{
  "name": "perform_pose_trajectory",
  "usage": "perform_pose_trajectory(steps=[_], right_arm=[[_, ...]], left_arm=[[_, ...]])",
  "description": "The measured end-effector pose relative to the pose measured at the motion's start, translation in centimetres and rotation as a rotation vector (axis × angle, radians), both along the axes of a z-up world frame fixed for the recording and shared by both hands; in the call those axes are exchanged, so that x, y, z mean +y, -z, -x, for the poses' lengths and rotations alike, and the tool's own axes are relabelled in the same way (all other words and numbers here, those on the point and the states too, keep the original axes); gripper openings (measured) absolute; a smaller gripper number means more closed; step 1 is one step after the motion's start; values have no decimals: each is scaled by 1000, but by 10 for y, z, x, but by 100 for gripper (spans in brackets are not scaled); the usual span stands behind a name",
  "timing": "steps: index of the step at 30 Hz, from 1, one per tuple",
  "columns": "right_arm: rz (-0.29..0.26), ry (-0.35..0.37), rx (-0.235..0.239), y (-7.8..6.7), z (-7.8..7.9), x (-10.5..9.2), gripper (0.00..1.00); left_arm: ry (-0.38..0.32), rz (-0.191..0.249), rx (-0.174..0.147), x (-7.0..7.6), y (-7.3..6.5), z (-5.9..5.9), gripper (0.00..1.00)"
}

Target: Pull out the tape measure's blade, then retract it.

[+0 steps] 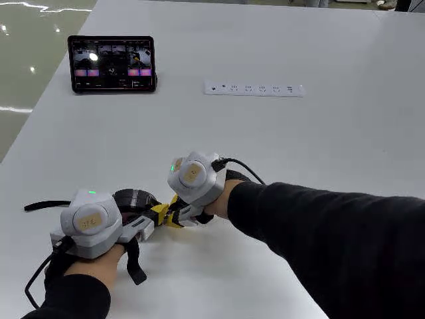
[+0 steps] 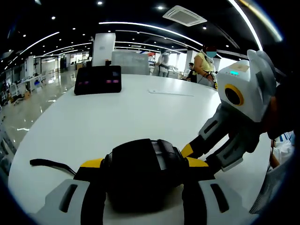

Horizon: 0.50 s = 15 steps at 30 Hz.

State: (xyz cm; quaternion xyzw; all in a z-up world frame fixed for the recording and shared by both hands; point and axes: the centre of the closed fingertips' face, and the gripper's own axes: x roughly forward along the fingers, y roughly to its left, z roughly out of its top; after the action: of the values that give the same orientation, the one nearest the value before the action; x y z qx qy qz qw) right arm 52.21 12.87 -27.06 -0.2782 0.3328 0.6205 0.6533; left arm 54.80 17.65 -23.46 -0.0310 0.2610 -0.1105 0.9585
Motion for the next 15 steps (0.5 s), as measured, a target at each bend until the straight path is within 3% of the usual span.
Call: perform_pose_trajectory(steps=[8, 15], right_arm=[[-1, 7, -2, 0, 0, -1, 12], [-9, 19, -2, -1, 0, 0, 12]], left_arm=[[-6, -6, -14, -1, 0, 1, 64], [1, -42, -7, 0, -2, 0, 63]])
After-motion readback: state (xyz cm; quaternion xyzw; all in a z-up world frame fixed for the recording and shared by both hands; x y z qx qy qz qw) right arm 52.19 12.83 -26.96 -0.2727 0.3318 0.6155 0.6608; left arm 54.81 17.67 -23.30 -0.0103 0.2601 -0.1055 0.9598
